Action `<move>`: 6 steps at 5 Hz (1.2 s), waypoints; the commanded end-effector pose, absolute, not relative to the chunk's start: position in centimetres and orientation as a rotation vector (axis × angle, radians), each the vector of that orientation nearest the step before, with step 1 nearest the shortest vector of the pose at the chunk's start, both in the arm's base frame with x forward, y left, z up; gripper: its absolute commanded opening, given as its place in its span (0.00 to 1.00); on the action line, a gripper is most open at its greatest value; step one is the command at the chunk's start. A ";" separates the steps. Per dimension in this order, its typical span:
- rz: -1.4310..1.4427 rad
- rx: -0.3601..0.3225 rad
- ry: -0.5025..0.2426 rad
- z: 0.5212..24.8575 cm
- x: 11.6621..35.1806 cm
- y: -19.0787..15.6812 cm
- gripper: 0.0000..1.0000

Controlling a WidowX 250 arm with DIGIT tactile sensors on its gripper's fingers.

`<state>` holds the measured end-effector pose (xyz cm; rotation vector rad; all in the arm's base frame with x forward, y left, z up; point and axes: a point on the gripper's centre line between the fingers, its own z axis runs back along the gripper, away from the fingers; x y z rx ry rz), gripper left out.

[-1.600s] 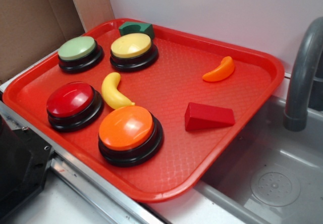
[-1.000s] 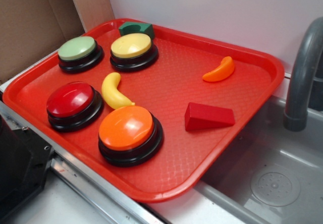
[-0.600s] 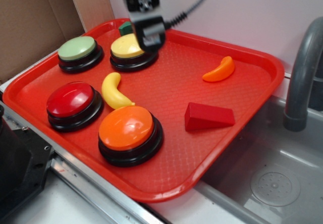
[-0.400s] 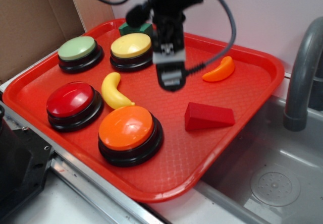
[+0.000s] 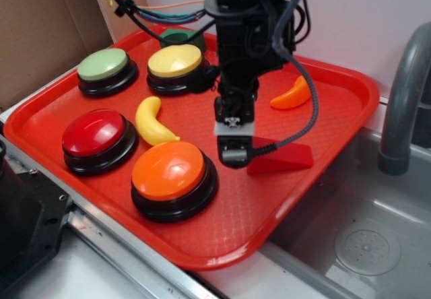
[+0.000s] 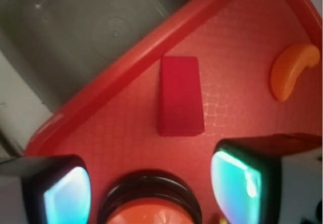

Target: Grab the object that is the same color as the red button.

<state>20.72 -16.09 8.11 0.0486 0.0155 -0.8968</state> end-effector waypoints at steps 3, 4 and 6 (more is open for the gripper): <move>-0.918 0.027 0.028 4.4 22.4 -16.6 1.00; -0.925 0.050 0.049 3.2 22.7 -17.2 1.00; -0.893 0.062 0.084 1.9 22.0 -16.8 1.00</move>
